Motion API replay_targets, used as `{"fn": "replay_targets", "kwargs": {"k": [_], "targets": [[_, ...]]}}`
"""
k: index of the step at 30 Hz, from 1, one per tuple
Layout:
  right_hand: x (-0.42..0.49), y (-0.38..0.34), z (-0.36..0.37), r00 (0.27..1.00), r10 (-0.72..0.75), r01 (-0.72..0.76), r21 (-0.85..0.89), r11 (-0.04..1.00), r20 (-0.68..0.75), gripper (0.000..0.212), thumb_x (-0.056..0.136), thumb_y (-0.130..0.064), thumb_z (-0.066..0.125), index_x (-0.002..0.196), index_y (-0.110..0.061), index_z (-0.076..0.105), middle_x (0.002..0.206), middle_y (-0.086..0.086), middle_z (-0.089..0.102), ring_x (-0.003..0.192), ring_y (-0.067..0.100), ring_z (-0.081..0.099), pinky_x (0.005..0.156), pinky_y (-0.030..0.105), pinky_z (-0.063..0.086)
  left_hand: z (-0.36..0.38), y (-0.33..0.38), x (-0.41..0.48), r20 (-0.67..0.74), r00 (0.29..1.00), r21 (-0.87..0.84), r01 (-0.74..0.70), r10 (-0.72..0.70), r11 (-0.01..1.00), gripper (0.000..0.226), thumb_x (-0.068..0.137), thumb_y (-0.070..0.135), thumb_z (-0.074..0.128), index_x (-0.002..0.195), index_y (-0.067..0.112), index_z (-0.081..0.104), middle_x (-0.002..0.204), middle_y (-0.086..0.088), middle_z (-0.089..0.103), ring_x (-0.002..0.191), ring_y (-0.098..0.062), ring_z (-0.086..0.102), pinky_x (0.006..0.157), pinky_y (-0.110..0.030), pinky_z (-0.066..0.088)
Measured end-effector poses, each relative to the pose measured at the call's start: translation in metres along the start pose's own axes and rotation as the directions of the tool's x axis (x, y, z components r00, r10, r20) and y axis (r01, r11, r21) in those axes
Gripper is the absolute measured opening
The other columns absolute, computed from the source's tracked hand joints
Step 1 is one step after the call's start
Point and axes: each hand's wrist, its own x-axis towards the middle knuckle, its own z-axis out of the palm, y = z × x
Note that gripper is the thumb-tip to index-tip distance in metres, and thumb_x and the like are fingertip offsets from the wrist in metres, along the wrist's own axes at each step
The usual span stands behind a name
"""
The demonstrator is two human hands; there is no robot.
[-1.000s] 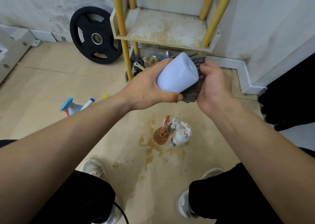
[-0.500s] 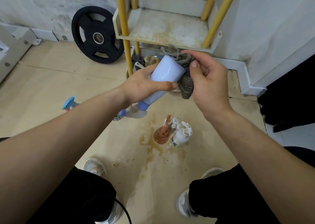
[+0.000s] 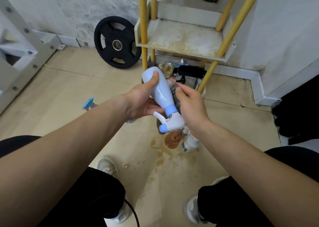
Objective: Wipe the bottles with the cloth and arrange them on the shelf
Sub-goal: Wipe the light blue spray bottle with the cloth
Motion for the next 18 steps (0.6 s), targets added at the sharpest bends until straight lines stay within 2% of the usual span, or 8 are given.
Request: {"fn": "replay_targets", "kwargs": {"k": [2, 5, 9, 11, 12, 14, 16, 18], "targets": [[-0.004, -0.004, 0.006, 0.999, 0.006, -0.006, 0.000, 1.000, 0.037, 0.048, 0.087, -0.053, 0.055, 0.123, -0.024, 0.070, 0.115, -0.006, 0.073, 0.108, 0.019, 0.068, 0.097, 0.042, 0.055, -0.005, -0.002, -0.010, -0.048, 0.997, -0.048, -0.057, 0.055, 0.997, 0.058, 0.104, 0.049, 0.047, 0.126, -0.003, 0.054, 0.089, -0.018, 0.075, 0.066, -0.024, 0.074, 0.055, -0.028, 0.059], [-0.007, -0.007, 0.015, 0.995, 0.035, -0.037, 0.013, 0.999, 0.095, 0.041, 0.085, -0.040, 0.072, 0.118, -0.015, 0.069, 0.109, 0.006, 0.074, 0.100, 0.023, 0.070, 0.088, 0.041, 0.054, -0.014, -0.008, -0.021, -0.106, 0.988, -0.013, -0.111, 0.109, 0.994, 0.033, 0.106, 0.018, 0.051, 0.123, -0.010, 0.051, 0.075, -0.013, 0.075, 0.068, -0.018, 0.075, 0.063, -0.026, 0.062], [-0.006, -0.010, 0.030, 0.957, 0.203, -0.233, 0.130, 0.964, 0.207, 0.055, 0.067, -0.037, 0.081, 0.113, -0.010, 0.071, 0.096, 0.007, 0.076, 0.086, 0.028, 0.073, 0.079, 0.045, 0.060, -0.033, -0.021, -0.032, -0.278, 0.929, 0.317, -0.152, 0.245, 0.936, 0.057, 0.095, 0.023, 0.071, 0.141, -0.001, 0.045, 0.088, -0.018, 0.076, 0.065, -0.019, 0.076, 0.062, -0.026, 0.062], [-0.006, -0.014, 0.039, 0.929, 0.268, -0.320, 0.193, 0.927, 0.255, 0.027, 0.077, -0.019, 0.076, 0.100, -0.006, 0.072, 0.083, 0.010, 0.074, 0.072, 0.028, 0.069, 0.069, 0.040, 0.056, -0.039, -0.029, -0.039, -0.339, 0.874, 0.438, -0.182, 0.349, 0.880, 0.046, 0.089, 0.020, 0.076, 0.129, 0.006, 0.058, 0.083, -0.017, 0.076, 0.068, -0.024, 0.076, 0.072, -0.037, 0.064], [-0.005, -0.015, 0.044, 0.914, 0.309, -0.366, 0.206, 0.908, 0.262, 0.018, 0.080, -0.012, 0.072, 0.096, -0.005, 0.071, 0.081, 0.011, 0.073, 0.070, 0.027, 0.067, 0.069, 0.038, 0.053, -0.042, -0.033, -0.043, -0.336, 0.864, 0.446, -0.206, 0.376, 0.871, 0.035, 0.087, 0.017, 0.075, 0.120, 0.009, 0.065, 0.080, -0.017, 0.076, 0.070, -0.027, 0.076, 0.077, -0.043, 0.064], [-0.002, -0.012, 0.057, 0.882, 0.375, -0.436, 0.192, 0.879, 0.287, 0.031, 0.074, -0.012, 0.071, 0.104, -0.001, 0.071, 0.092, 0.016, 0.072, 0.078, 0.030, 0.066, 0.075, 0.041, 0.053, -0.045, -0.043, -0.053, -0.269, 0.883, 0.434, -0.246, 0.385, 0.867, 0.018, 0.088, 0.010, 0.067, 0.105, 0.015, 0.070, 0.079, -0.015, 0.077, 0.078, -0.031, 0.076, 0.083, -0.048, 0.062], [0.000, -0.010, 0.069, 0.851, 0.416, -0.481, 0.157, 0.862, 0.320, 0.042, 0.075, -0.019, 0.072, 0.111, 0.004, 0.070, 0.106, 0.019, 0.073, 0.091, 0.035, 0.071, 0.085, 0.044, 0.056, -0.049, -0.054, -0.058, -0.197, 0.915, 0.411, -0.250, 0.353, 0.877, 0.020, 0.089, 0.005, 0.063, 0.102, 0.017, 0.072, 0.088, -0.016, 0.077, 0.086, -0.034, 0.074, 0.089, -0.046, 0.060], [0.000, -0.005, 0.081, 0.833, 0.459, -0.514, 0.122, 0.849, 0.310, 0.032, 0.080, -0.017, 0.070, 0.104, 0.003, 0.073, 0.106, 0.019, 0.076, 0.097, 0.035, 0.075, 0.091, 0.045, 0.059, -0.052, -0.067, -0.061, -0.166, 0.933, 0.336, -0.251, 0.320, 0.908, 0.020, 0.089, 0.007, 0.066, 0.107, 0.015, 0.070, 0.100, -0.016, 0.076, 0.085, -0.028, 0.071, 0.089, -0.039, 0.059]]}}
